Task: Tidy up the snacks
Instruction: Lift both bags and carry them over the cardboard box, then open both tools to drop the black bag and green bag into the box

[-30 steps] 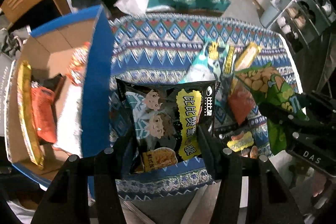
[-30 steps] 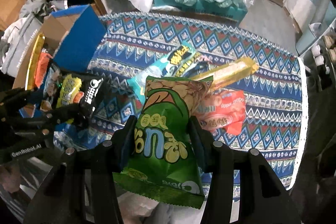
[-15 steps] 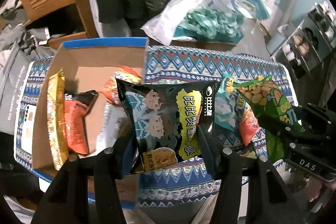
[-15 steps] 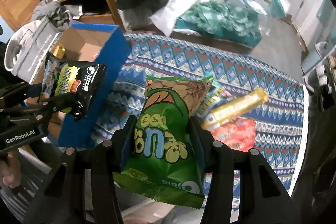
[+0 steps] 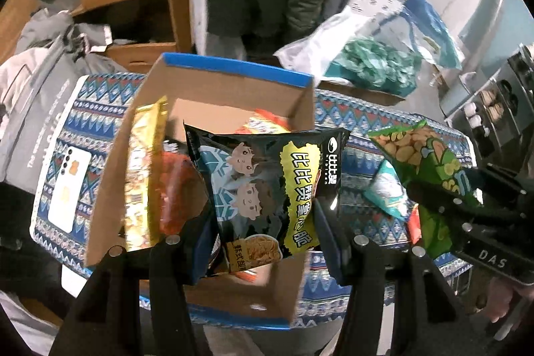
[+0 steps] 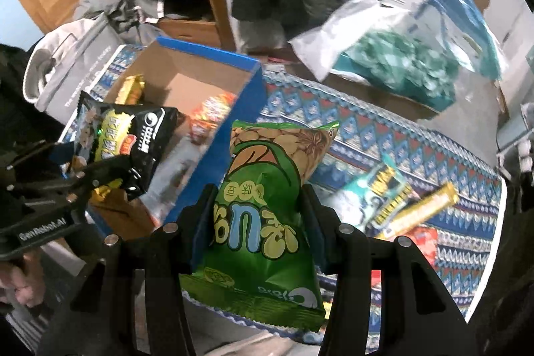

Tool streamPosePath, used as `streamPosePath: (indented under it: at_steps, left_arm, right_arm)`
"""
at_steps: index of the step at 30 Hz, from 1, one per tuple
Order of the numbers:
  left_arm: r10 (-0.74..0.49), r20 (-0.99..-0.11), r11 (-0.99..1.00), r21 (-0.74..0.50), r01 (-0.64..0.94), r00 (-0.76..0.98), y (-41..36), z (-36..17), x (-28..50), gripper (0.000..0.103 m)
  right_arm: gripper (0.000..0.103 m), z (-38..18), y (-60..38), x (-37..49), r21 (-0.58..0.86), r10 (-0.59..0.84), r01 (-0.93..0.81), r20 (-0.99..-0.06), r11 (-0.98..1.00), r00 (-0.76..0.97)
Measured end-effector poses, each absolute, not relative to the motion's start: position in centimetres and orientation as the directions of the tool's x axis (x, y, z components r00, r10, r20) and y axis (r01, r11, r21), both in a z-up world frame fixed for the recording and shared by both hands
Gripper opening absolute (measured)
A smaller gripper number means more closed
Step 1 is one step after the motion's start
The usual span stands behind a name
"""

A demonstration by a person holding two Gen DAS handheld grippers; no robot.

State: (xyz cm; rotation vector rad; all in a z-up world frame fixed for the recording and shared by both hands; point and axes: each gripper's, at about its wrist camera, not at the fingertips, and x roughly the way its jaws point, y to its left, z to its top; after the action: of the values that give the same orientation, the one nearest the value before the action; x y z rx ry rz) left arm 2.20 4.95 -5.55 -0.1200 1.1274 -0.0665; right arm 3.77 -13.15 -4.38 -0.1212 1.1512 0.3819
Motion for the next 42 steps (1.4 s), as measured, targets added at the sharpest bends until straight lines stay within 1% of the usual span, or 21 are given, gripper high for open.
streamPosePath:
  at_steps: [11,18,21,24,27,28,29,30,35,42]
  left_arm:
    - [-0.098,-0.904,0.984,-0.151,-0.096,0.417,11.0,-7.3,1.8,0.057]
    - [-0.091,-0.911,0.983,-0.147,-0.111,0.403,12.7,-8.4,1.5,0.057]
    - [-0.077,-0.914,0.984,-0.134,-0.117,0.397,13.0,-8.8,1.5,0.058]
    - [-0.04,-0.924,0.987,-0.096,-0.128,0.381,13.0,-9.2,1.6,0.058]
    - [-0.014,-0.926,0.989,-0.068,-0.129,0.378,13.0,-9.3,1.6,0.063]
    - [-0.011,-0.925,0.99,-0.064,-0.127,0.379,13.0,-9.2,1.6,0.066]
    - [-0.008,-0.924,0.99,-0.062,-0.128,0.382,13.0,-9.2,1.5,0.069]
    - [-0.007,-0.923,0.989,-0.063,-0.131,0.385,13.0,-9.1,1.5,0.07]
    - [-0.009,-0.916,0.987,-0.071,-0.141,0.4,13.1,-8.4,1.5,0.071]
    - [-0.003,-0.91,0.988,-0.068,-0.142,0.415,12.7,-7.8,1.5,0.073]
  right_arm:
    - [0.049,-4.8,-5.6,5.2,0.107,0.258,-0.433,-0.916,0.895,0.307]
    - [0.049,-6.1,-2.6,5.8,0.12,0.257,-0.451,-0.932,0.884,0.256]
    - [0.049,-6.8,-1.8,6.0,0.125,0.255,-0.457,-0.938,0.881,0.236]
    - [0.05,-7.5,-1.5,6.2,0.132,0.254,-0.452,-0.942,0.882,0.219]
    - [0.051,-7.7,-1.4,6.3,0.125,0.248,-0.447,-0.942,0.886,0.227]
    - [0.051,-7.6,-1.4,6.4,0.12,0.246,-0.445,-0.94,0.887,0.235]
    - [0.053,-7.5,-1.4,6.4,0.119,0.245,-0.445,-0.94,0.888,0.238]
    - [0.059,-7.4,-1.5,6.4,0.119,0.245,-0.444,-0.939,0.888,0.24]
    - [0.066,-6.8,-1.9,6.2,0.093,0.23,-0.435,-0.934,0.896,0.274]
    - [0.067,-6.3,-2.7,5.8,0.05,0.2,-0.434,-0.93,0.9,0.307]
